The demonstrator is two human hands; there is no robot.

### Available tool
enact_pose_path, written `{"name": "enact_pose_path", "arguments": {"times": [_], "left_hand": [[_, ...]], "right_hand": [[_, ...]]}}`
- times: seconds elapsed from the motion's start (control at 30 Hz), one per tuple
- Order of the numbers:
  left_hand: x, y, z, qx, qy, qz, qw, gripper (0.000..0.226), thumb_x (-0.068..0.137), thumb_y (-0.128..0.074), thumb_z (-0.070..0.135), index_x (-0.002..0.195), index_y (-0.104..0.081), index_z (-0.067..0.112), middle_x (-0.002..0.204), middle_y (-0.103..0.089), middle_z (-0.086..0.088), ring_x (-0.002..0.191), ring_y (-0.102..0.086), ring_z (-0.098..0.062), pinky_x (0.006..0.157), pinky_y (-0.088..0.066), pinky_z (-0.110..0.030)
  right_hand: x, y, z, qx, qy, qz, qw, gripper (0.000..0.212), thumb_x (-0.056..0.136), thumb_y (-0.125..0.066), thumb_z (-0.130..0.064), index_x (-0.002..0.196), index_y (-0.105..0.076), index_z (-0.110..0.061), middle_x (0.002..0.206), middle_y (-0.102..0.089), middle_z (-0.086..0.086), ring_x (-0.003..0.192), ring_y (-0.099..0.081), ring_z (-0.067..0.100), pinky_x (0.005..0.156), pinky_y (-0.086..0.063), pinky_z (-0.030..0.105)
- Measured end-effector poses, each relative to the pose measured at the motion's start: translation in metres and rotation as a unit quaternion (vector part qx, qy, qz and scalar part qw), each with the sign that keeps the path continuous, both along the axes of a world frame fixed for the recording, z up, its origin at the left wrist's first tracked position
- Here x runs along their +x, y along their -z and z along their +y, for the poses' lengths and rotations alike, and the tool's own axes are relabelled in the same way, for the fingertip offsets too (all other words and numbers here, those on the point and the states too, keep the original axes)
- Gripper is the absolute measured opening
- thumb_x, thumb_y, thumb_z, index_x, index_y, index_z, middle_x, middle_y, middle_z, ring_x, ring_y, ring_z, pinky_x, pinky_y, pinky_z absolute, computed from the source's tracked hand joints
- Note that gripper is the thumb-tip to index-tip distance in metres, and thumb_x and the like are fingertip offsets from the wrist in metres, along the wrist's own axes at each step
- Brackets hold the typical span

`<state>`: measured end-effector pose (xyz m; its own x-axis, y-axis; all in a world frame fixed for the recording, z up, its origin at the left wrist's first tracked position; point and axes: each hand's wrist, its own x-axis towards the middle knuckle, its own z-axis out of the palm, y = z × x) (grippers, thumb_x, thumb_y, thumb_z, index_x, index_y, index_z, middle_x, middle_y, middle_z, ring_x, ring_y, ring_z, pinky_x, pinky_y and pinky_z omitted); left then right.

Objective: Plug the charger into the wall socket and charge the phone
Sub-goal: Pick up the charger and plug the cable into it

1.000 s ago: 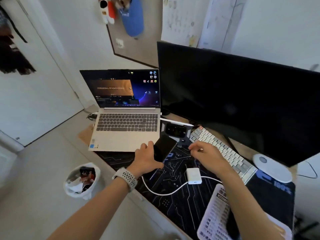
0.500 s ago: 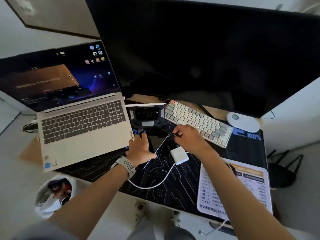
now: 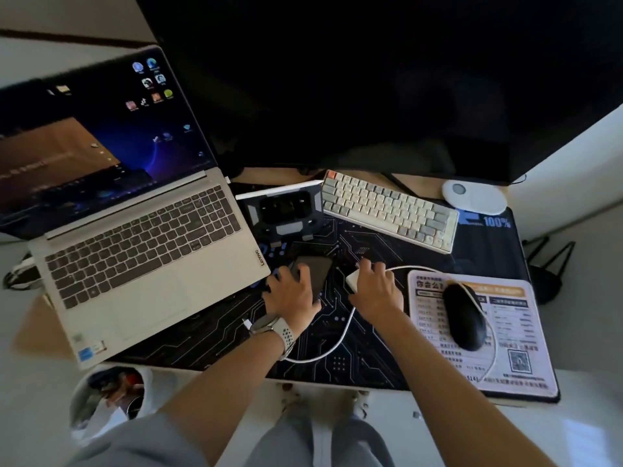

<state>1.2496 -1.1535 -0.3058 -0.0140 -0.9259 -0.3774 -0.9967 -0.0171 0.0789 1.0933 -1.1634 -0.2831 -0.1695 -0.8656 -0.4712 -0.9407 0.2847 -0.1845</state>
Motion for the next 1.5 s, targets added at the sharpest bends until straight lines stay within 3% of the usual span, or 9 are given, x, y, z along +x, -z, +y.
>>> {"name": "enact_pose_path", "arguments": {"times": [0.43,0.53,0.6,0.73,0.87,1.03,1.17,1.3,1.5], "left_hand": [[-0.001,-0.008,-0.017,-0.002,0.047,-0.070,0.996,0.080,0.082,-0.052,0.068,0.138,-0.024,0.018,0.126,-0.048,-0.017,0.108,-0.052,-0.038,0.084,-0.047,-0.045],[-0.007,-0.040,-0.037,-0.075,0.007,0.134,0.988,0.065,0.087,-0.060,0.052,0.128,-0.031,0.011,0.114,-0.052,-0.014,0.099,-0.056,-0.030,0.079,-0.055,-0.042],[-0.004,-0.072,-0.062,-0.119,-0.049,0.323,0.938,0.048,0.091,-0.064,0.032,0.121,-0.036,0.008,0.104,-0.049,-0.008,0.092,-0.055,-0.022,0.078,-0.055,-0.035],[-0.004,-0.143,-0.102,-0.136,-0.062,0.442,0.884,0.019,0.094,-0.058,0.025,0.108,-0.049,0.016,0.101,-0.053,-0.007,0.081,-0.056,-0.017,0.063,-0.043,-0.019],[-0.022,-0.209,-0.113,-0.127,0.039,0.465,0.875,0.017,0.091,-0.060,0.029,0.108,-0.057,0.028,0.109,-0.053,0.000,0.092,-0.057,-0.011,0.075,-0.048,-0.025],[-0.020,-0.270,-0.111,-0.148,0.159,0.431,0.876,0.046,0.083,-0.069,0.035,0.126,-0.054,0.037,0.125,-0.050,0.009,0.121,-0.044,-0.014,0.100,-0.046,-0.043],[-0.014,-0.310,-0.105,-0.225,0.218,0.452,0.835,0.058,0.079,-0.074,0.031,0.132,-0.049,0.037,0.125,-0.052,0.013,0.118,-0.048,-0.007,0.090,-0.054,-0.039],[-0.017,-0.332,-0.104,-0.280,0.225,0.493,0.792,0.058,0.077,-0.078,0.013,0.129,-0.051,0.022,0.121,-0.058,0.005,0.114,-0.055,-0.013,0.085,-0.056,-0.040],[-0.027,-0.342,-0.109,-0.291,0.206,0.522,0.775,0.052,0.078,-0.076,0.004,0.120,-0.049,0.020,0.117,-0.060,0.007,0.116,-0.056,-0.006,0.088,-0.054,-0.026]], "right_hand": [[-0.005,-0.011,-0.009,-0.094,-0.004,-0.030,0.995,0.070,0.072,-0.079,-0.016,0.127,-0.034,-0.014,0.121,-0.055,0.012,0.115,-0.052,0.031,0.081,-0.053,0.040],[-0.010,-0.032,-0.018,-0.162,-0.009,-0.061,0.985,0.077,0.065,-0.082,-0.013,0.123,-0.031,-0.018,0.113,-0.060,0.012,0.108,-0.056,0.032,0.078,-0.056,0.041],[-0.014,-0.052,-0.027,-0.206,-0.010,-0.074,0.976,0.082,0.064,-0.081,-0.009,0.123,-0.026,-0.021,0.108,-0.062,0.014,0.103,-0.058,0.033,0.074,-0.057,0.042],[-0.021,-0.100,-0.047,-0.300,-0.051,-0.111,0.946,0.075,0.068,-0.073,-0.007,0.125,-0.026,-0.016,0.095,-0.063,0.017,0.090,-0.060,0.037,0.058,-0.047,0.035],[-0.015,-0.161,-0.059,-0.374,-0.075,-0.193,0.904,0.075,0.069,-0.074,-0.013,0.126,-0.027,-0.020,0.090,-0.061,0.009,0.083,-0.057,0.028,0.055,-0.051,0.034],[-0.021,-0.246,-0.062,-0.441,-0.110,-0.240,0.858,0.077,0.066,-0.078,-0.017,0.122,-0.026,-0.030,0.094,-0.064,0.002,0.090,-0.055,0.022,0.069,-0.050,0.032],[-0.033,-0.302,-0.056,-0.463,-0.160,-0.270,0.829,0.079,0.066,-0.079,-0.015,0.121,-0.026,-0.036,0.100,-0.062,-0.005,0.090,-0.056,0.020,0.072,-0.050,0.032],[-0.039,-0.334,-0.058,-0.495,-0.189,-0.283,0.799,0.077,0.068,-0.082,-0.027,0.122,-0.028,-0.036,0.106,-0.064,-0.011,0.097,-0.058,0.009,0.078,-0.047,0.017],[-0.042,-0.341,-0.069,-0.494,-0.180,-0.288,0.800,0.068,0.064,-0.085,-0.028,0.115,-0.041,-0.038,0.110,-0.062,-0.014,0.104,-0.056,0.001,0.082,-0.041,0.005]]}}
